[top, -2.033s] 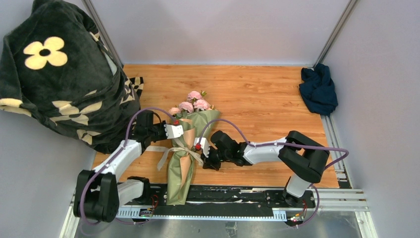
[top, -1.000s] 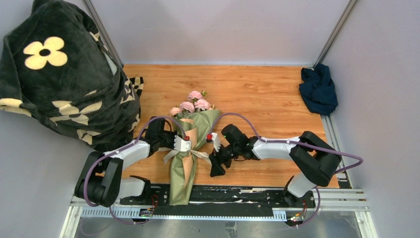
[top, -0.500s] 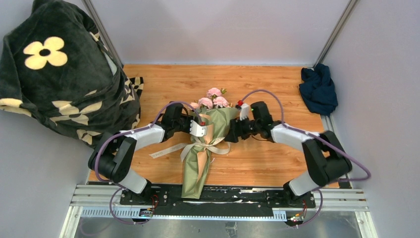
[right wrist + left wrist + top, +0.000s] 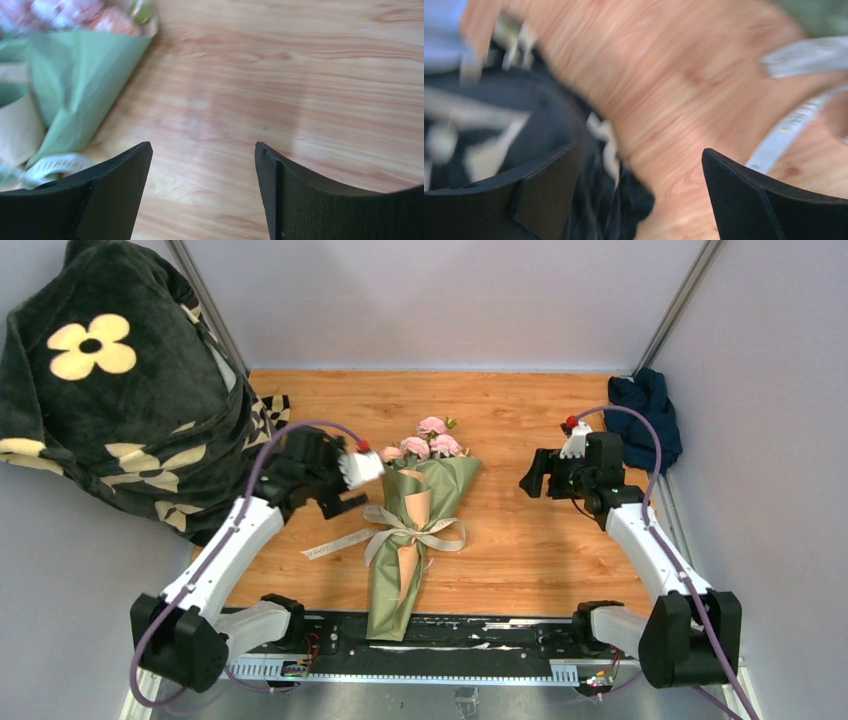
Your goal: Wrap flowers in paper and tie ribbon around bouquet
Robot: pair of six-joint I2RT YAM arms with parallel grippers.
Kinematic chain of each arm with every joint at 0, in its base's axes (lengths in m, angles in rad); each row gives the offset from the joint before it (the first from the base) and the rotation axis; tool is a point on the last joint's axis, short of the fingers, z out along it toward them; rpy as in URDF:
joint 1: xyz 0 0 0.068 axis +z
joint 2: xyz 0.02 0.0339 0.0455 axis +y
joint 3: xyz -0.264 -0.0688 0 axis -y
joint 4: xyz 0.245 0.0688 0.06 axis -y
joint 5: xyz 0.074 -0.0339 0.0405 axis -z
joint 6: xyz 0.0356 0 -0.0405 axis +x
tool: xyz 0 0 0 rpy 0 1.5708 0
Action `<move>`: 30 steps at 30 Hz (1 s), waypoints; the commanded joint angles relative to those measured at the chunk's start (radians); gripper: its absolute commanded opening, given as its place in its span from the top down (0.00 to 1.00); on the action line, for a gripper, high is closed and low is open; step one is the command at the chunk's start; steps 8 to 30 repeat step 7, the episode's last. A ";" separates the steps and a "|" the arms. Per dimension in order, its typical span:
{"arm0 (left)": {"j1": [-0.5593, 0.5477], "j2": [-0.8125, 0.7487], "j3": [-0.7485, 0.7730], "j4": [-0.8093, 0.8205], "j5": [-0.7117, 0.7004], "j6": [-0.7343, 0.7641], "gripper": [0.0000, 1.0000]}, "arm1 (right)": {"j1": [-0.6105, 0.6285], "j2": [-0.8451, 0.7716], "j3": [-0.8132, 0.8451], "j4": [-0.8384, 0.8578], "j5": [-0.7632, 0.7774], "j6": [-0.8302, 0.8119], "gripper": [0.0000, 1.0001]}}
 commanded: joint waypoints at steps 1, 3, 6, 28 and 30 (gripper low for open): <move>0.235 -0.019 -0.043 -0.005 -0.037 -0.313 0.00 | -0.012 -0.044 -0.047 0.058 0.350 0.045 0.17; 0.254 -0.053 -0.159 0.122 -0.005 -0.359 0.00 | -0.012 -0.038 -0.089 0.127 0.409 0.046 0.18; 0.254 -0.112 -0.315 0.342 0.060 -0.448 0.00 | -0.013 -0.032 -0.155 0.215 0.451 0.032 0.19; 0.254 -0.125 -0.359 0.403 0.076 -0.461 0.00 | -0.014 -0.036 -0.170 0.236 0.465 0.026 0.19; 0.254 -0.125 -0.359 0.403 0.076 -0.461 0.00 | -0.014 -0.036 -0.170 0.236 0.465 0.026 0.19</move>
